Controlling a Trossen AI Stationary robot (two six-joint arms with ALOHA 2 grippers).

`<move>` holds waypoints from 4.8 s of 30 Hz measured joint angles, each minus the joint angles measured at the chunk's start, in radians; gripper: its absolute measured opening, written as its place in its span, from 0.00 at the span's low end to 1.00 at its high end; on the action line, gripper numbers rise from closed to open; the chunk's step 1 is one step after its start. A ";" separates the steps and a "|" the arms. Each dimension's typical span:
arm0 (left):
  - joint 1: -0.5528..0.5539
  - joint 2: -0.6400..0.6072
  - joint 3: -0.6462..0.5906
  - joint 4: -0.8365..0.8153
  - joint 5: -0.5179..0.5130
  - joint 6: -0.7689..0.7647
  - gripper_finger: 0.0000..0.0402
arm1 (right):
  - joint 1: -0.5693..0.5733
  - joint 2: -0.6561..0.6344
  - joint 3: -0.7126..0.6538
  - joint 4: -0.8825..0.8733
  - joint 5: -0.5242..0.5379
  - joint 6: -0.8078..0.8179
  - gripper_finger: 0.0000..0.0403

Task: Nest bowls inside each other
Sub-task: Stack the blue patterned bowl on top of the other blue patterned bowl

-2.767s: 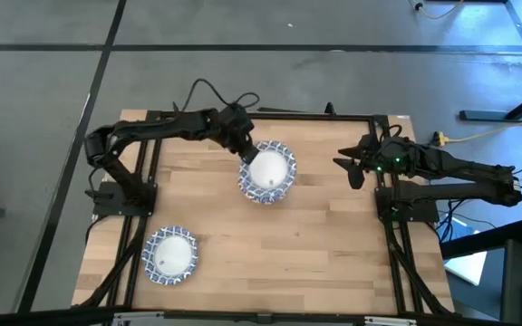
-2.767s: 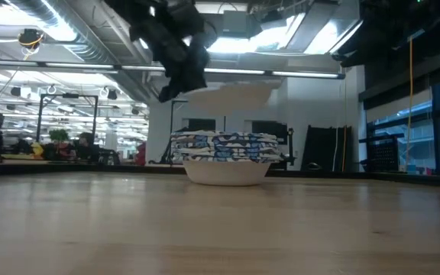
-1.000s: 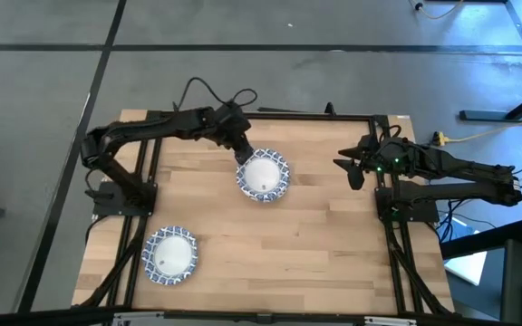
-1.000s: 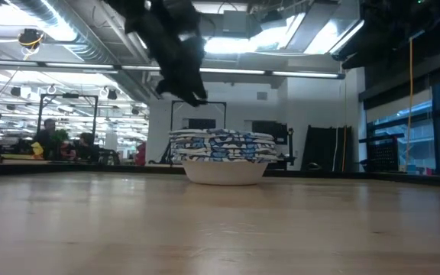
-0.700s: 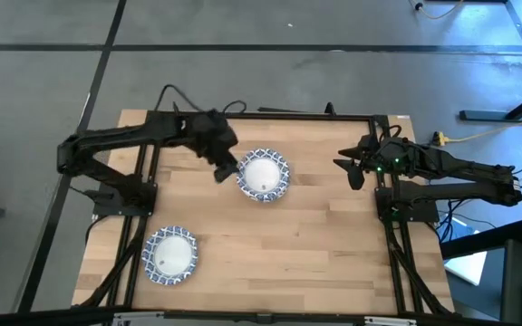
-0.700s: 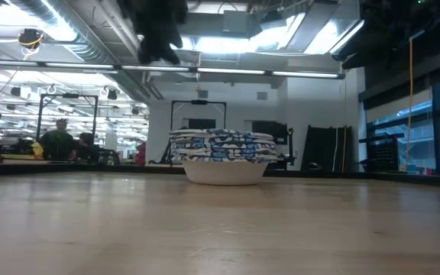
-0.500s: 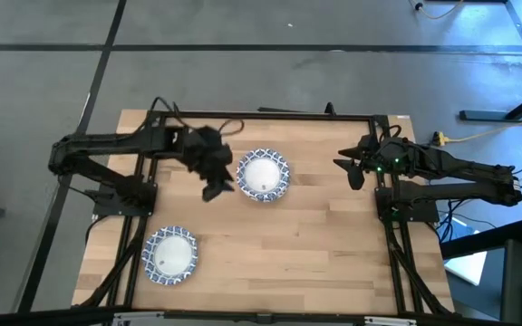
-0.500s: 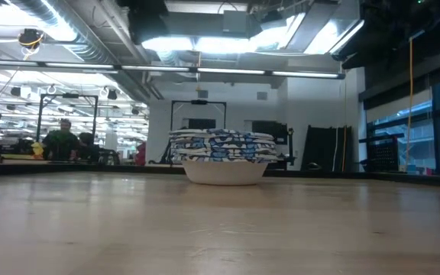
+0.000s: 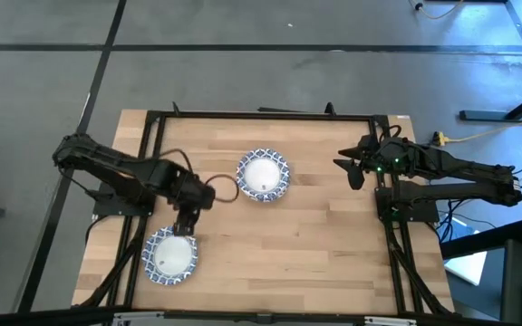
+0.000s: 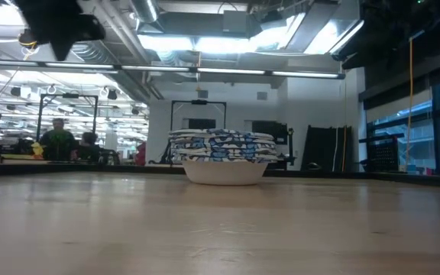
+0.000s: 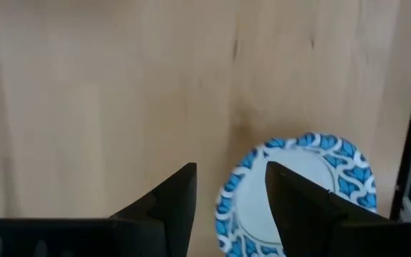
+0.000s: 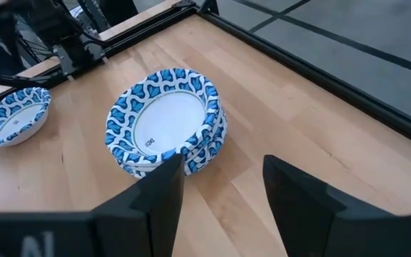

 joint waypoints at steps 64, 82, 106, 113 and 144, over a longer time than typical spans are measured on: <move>0.071 0.363 -0.173 0.278 0.199 -0.038 0.01 | 0.000 0.000 0.000 0.000 -0.026 0.039 0.48; 0.410 0.101 -0.173 0.652 0.177 -0.186 0.00 | 0.000 0.000 0.001 0.000 -0.046 0.043 0.48; 0.669 0.158 -0.171 0.940 0.186 -0.311 0.00 | 0.000 0.000 0.001 0.028 -0.053 0.047 0.48; 0.669 0.259 -0.172 0.918 0.193 -0.312 0.00 | 0.000 0.000 0.001 0.031 -0.053 0.047 0.48; 0.696 0.281 -0.172 0.912 0.265 -0.222 0.36 | 0.000 0.000 0.001 0.027 -0.053 0.040 0.48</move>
